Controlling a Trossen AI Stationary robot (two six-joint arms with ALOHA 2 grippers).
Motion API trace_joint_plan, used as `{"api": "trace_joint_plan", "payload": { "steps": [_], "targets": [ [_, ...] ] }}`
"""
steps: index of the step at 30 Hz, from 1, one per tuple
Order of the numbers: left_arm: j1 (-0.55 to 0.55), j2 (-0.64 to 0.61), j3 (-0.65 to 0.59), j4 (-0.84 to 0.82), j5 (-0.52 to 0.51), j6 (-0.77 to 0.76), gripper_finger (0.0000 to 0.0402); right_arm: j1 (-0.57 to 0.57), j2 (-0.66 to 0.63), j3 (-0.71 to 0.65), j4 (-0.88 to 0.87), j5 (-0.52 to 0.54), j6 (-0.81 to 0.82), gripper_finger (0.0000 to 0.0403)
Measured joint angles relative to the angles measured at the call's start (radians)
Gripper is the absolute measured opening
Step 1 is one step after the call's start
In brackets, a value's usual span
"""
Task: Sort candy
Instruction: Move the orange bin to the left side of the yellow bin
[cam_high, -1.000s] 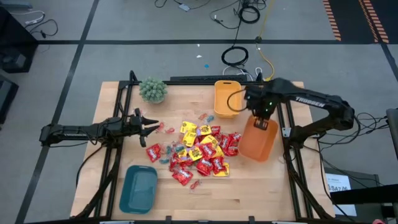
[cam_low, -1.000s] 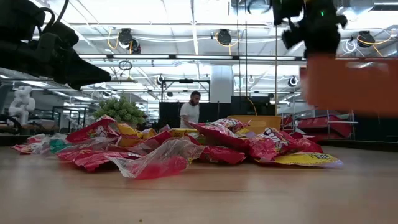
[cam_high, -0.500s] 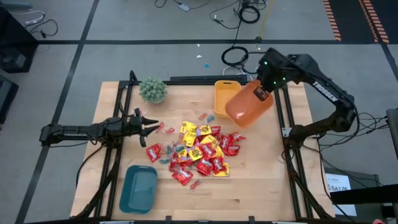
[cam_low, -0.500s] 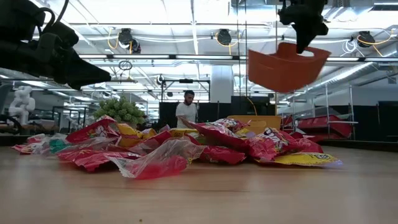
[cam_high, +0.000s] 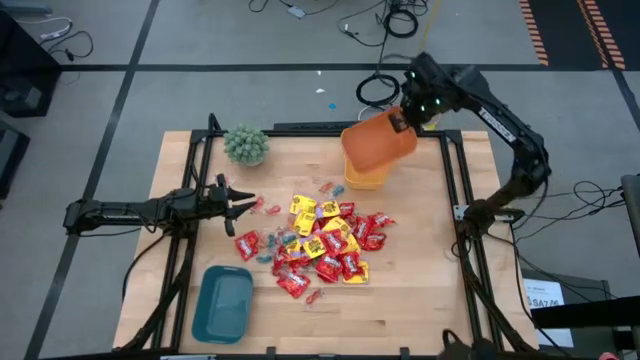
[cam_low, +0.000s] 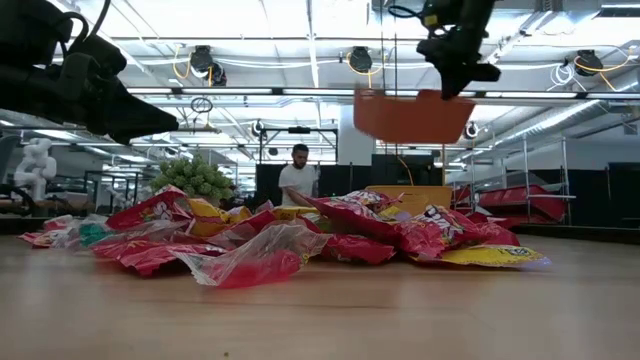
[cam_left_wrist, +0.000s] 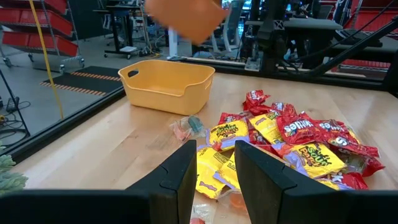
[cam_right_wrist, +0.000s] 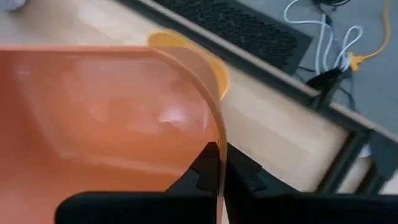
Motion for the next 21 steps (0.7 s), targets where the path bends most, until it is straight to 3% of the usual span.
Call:
{"api": "trace_joint_plan", "payload": {
  "steps": [6, 11, 21],
  "targets": [
    [0.0, 0.0, 0.0, 0.0, 0.0, 0.0, 0.0118, -0.065, 0.224, 0.386, -0.223, 0.082, -0.173, 0.0],
    [0.0, 0.0, 0.0, 0.0, 0.0, 0.0, 0.0118, -0.112, 0.322, 0.59, -0.228, 0.114, -0.316, 0.0],
    [0.0, 0.0, 0.0, 0.0, 0.0, 0.0, 0.0118, -0.263, 0.285, 0.564, -0.224, 0.256, -0.41, 0.0]
  ]
}}
